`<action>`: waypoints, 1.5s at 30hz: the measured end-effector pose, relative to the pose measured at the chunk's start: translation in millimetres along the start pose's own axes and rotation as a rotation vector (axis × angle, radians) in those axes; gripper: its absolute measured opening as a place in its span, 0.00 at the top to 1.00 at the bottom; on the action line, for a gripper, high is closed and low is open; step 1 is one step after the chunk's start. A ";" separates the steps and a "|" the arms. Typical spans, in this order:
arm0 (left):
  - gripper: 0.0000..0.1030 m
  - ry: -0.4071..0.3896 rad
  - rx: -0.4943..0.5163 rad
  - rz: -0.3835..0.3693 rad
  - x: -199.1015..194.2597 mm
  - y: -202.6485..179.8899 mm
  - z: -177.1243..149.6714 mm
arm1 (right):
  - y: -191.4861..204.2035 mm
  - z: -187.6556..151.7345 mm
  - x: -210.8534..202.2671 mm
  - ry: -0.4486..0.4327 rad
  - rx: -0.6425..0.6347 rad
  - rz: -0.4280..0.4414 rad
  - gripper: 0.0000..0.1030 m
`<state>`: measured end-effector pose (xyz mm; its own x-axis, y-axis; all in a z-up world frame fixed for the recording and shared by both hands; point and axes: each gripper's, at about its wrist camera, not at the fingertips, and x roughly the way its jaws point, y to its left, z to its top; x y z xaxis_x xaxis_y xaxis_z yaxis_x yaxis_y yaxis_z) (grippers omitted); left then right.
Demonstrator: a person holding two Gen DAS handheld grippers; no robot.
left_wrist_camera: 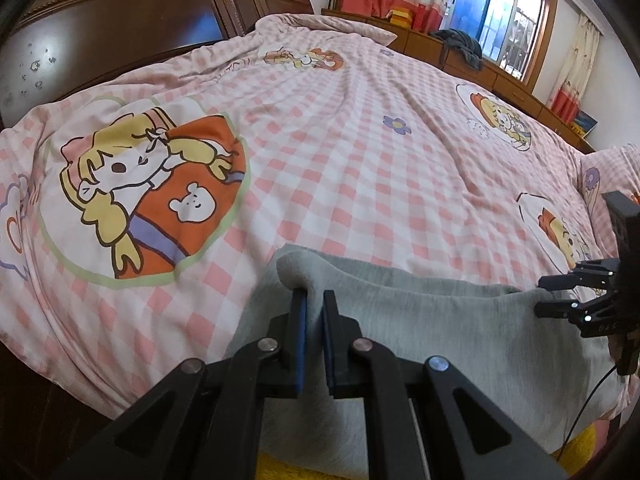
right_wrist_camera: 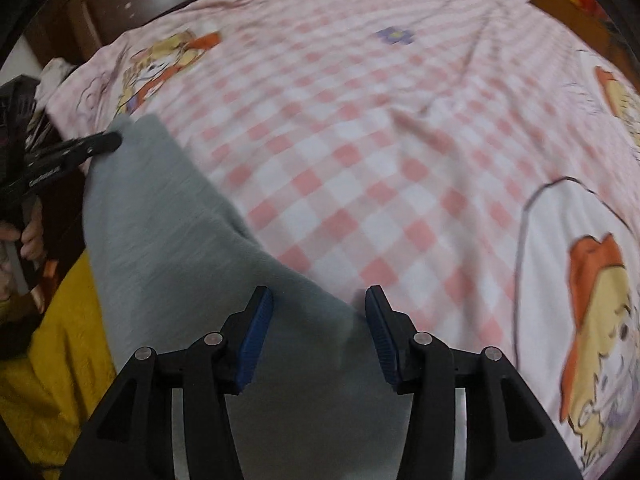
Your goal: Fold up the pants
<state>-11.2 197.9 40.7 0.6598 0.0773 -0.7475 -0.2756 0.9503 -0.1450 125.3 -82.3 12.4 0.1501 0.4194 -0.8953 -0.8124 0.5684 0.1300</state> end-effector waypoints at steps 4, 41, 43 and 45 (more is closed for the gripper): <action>0.93 0.000 -0.001 -0.001 -1.4 -0.1 0.3 | 0.1 -3.4 -7.3 -0.034 0.014 0.013 0.86; 0.51 0.053 0.057 0.011 14.8 -29.4 10.5 | -67.1 -67.6 -26.8 -0.235 0.530 -0.094 0.81; 0.51 0.062 0.068 0.016 17.7 -30.9 8.0 | -63.0 -71.2 -44.5 -0.320 0.526 -0.123 0.93; 0.51 0.062 0.109 0.026 21.8 -35.0 6.5 | -62.2 -73.4 -58.7 -0.375 0.521 -0.177 0.94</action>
<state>17.4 168.3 33.7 0.6081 0.0871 -0.7891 -0.2123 0.9756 -0.0559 125.7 -194.2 25.6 0.5187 0.4526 -0.7253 -0.3933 0.8796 0.2677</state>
